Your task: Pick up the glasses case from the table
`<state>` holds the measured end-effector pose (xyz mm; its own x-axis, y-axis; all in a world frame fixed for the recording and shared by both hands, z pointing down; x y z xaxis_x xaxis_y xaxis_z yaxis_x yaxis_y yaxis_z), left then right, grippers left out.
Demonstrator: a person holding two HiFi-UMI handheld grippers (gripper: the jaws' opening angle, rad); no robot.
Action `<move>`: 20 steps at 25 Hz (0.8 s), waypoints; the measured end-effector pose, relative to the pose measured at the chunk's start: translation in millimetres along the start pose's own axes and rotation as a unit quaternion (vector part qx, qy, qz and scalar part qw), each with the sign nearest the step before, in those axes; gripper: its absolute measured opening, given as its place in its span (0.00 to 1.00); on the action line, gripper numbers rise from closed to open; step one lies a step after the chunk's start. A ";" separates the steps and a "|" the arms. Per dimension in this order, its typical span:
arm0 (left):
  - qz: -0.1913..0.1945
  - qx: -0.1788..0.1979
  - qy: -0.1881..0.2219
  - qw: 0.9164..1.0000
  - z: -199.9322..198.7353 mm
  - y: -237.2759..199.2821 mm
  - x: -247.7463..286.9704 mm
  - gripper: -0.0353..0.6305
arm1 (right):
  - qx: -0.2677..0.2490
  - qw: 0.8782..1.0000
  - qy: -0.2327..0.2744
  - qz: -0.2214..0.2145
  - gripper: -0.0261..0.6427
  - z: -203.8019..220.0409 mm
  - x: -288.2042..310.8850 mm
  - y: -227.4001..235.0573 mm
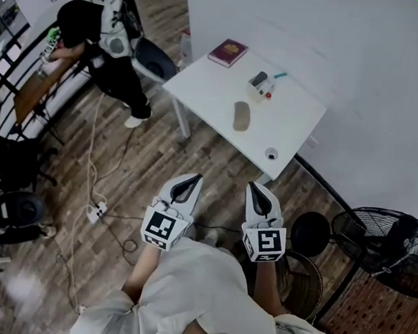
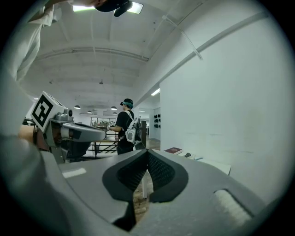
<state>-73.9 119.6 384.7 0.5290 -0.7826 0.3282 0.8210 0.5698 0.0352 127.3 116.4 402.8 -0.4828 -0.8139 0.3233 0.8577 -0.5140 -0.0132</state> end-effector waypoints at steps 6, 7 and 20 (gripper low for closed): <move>-0.010 -0.001 0.002 1.000 -9.5 -8.9 23.5 0.08 | 0.006 1.000 -0.008 -0.012 0.04 0.4 23.2 19.2; -0.012 -0.002 0.000 1.000 -10.1 -11.4 27.2 0.08 | 0.006 1.000 -0.008 -0.013 0.04 -0.4 27.3 21.3; 0.016 -0.008 0.006 1.000 -16.4 -68.4 102.9 0.08 | -0.008 1.000 -0.023 0.007 0.04 -12.7 105.3 53.6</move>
<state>-72.1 -4.1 400.6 0.5573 -0.7670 0.3179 0.8068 0.5907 0.0106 120.2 -0.2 424.1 -0.4624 -0.8076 0.3661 0.8610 -0.5075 -0.0320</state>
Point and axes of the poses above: the fingertips, and each gripper's own axes: x forward along the fingers, y to its right, z out of its underside, the point moved 7 cm from there along -x, backward along the fingers, and after that the axes turned 12 degrees about -y, right-handed, at the moved point
